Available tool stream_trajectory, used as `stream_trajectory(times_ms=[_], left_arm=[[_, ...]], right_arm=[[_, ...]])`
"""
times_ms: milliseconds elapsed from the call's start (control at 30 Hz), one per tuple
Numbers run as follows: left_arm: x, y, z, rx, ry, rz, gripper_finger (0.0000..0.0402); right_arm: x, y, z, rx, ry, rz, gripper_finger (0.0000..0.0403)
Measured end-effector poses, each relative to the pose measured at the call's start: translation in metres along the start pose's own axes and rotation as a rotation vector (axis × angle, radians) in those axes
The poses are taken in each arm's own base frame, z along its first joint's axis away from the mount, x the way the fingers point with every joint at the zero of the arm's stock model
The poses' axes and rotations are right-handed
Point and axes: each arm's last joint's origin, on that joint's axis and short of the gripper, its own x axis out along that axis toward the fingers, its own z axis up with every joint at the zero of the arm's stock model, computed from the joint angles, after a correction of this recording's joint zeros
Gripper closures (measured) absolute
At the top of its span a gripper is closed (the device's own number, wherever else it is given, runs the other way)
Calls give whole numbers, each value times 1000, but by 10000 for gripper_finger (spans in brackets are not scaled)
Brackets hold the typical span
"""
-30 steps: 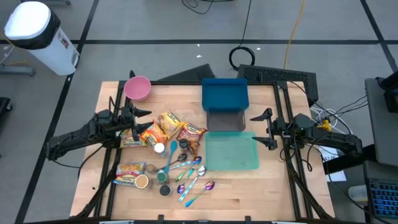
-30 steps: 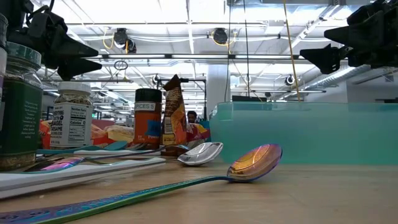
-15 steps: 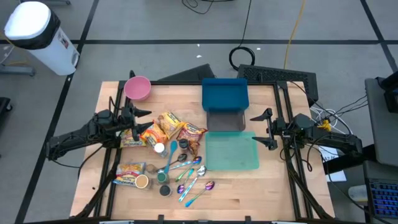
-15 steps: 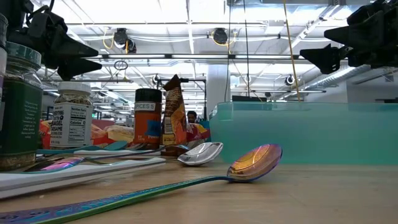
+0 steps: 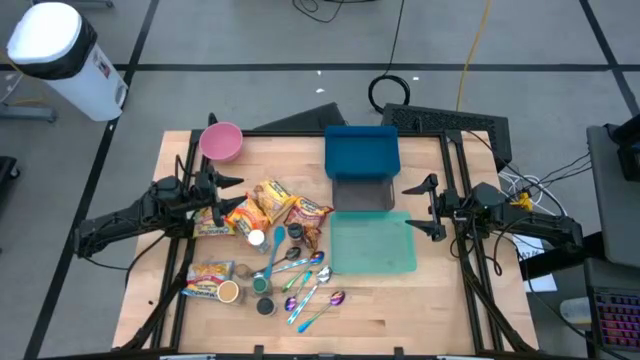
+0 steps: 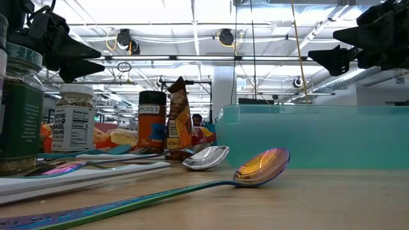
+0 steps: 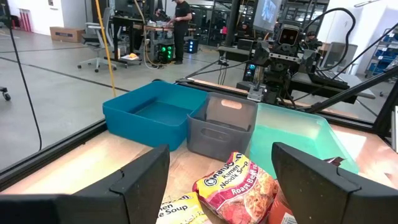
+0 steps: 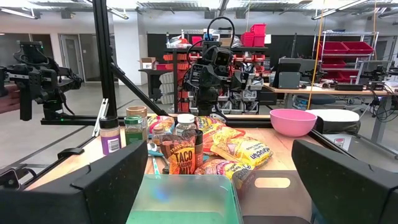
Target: Pick & Place Food Item
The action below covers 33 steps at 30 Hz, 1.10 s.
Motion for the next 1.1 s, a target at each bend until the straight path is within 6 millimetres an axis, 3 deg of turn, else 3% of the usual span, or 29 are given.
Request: stream_trajectory(times_ms=[267,600,867,967,1100], left_arm=[[-1,1,12,75,-135,87,117],[-5,-1,30,-21,-329,53,117],[-5,-2,30,-48,-319,24,117],[-3,-2,26,-187,-284,9,117],[2,-1,21,-265,-111,37,117]], right_arm=[[0,0,0,0,0,0,9],[0,0,0,0,-1,0,9],[0,0,0,0,0,0,9],[0,0,0,0,0,0,9],[0,0,0,0,-1,0,9]])
